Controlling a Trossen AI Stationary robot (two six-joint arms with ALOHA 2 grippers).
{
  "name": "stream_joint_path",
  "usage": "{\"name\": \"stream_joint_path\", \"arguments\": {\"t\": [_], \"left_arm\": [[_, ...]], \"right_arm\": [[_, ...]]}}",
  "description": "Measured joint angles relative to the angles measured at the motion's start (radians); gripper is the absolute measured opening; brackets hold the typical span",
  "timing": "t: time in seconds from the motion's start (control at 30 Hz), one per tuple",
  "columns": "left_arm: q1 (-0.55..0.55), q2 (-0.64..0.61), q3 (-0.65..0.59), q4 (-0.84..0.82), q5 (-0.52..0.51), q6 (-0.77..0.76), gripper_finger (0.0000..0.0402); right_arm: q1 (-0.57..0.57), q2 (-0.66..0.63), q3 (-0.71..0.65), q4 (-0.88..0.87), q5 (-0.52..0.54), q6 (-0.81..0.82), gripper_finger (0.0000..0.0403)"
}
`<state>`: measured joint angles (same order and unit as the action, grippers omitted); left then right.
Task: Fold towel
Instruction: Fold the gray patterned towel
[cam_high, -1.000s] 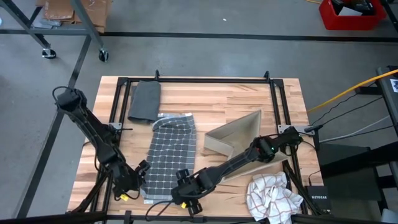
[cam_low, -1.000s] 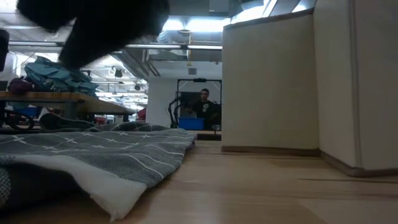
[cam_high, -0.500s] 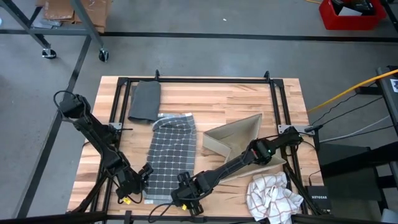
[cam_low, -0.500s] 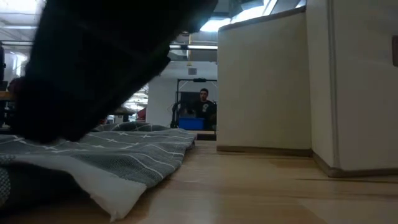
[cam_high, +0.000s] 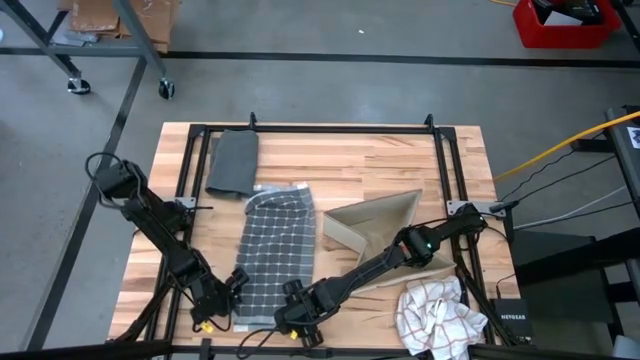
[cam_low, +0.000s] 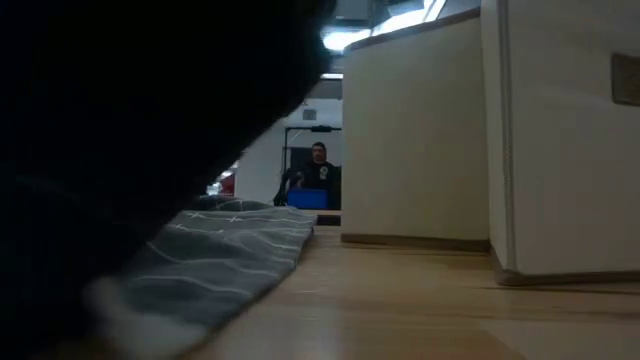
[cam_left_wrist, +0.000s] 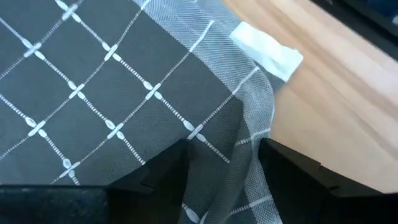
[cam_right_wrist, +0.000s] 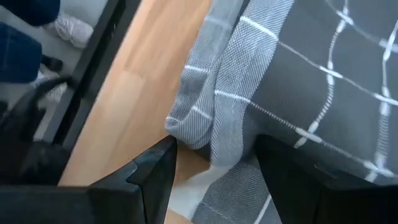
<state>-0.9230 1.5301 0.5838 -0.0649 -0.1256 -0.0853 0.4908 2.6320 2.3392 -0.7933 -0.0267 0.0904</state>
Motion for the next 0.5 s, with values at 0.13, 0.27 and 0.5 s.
{"name": "stream_joint_path", "arguments": {"t": [0.13, 0.27, 0.5], "left_arm": [[-0.001, 0.008, 0.000, 0.021, -0.057, -0.055, 0.0190], [0.000, 0.010, -0.002, 0.044, -0.103, -0.093, 0.0162], [-0.012, 0.011, -0.002, 0.067, -0.110, -0.170, 0.0063]], "right_arm": [[0.000, 0.002, -0.006, 0.053, 0.007, 0.001, 0.0223], [0.000, 0.004, -0.007, 0.074, 0.020, 0.032, 0.0190], [-0.002, 0.004, -0.007, 0.087, -0.044, 0.157, 0.0038]]}}
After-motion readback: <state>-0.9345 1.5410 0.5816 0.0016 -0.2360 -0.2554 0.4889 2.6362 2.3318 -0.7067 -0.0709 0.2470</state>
